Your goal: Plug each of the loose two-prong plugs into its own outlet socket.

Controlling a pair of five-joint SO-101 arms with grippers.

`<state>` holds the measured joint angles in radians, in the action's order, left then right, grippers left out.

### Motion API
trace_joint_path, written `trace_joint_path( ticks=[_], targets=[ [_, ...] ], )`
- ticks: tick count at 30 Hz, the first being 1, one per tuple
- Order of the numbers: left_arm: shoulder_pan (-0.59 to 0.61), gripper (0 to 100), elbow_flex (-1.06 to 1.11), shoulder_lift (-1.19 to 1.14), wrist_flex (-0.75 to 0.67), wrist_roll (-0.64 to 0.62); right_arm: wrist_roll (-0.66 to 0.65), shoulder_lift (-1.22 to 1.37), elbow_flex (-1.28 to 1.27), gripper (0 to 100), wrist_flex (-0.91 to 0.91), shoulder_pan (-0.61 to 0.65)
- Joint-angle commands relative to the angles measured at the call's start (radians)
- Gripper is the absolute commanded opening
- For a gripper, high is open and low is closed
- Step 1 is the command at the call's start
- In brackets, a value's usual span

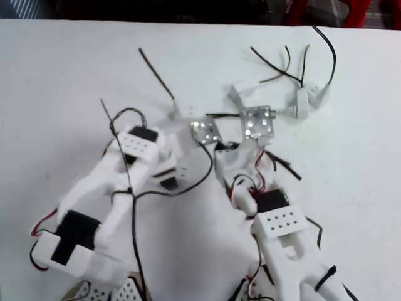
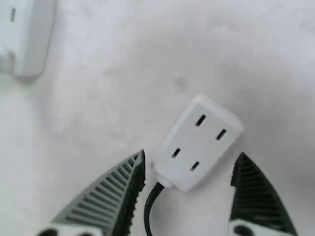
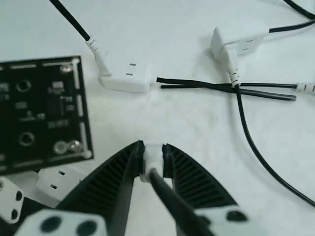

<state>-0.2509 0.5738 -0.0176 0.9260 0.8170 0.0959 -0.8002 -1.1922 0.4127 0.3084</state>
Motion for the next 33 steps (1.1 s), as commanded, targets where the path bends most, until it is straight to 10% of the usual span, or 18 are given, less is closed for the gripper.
trace_joint_path(
  ticks=[1,13,33],
  targets=[
    [-0.015,25,-0.041,0.002,-0.018,-0.117,0.008,0.002,0.054,1.7,-0.024,-0.019],
    [0.021,26,-0.071,-0.062,-0.15,-0.505,0.008,0.008,0.054,1.7,-0.024,-0.019],
    [0.259,38,-0.063,0.453,0.255,-0.566,0.014,0.021,0.158,1.7,0.136,0.165]
  ],
)
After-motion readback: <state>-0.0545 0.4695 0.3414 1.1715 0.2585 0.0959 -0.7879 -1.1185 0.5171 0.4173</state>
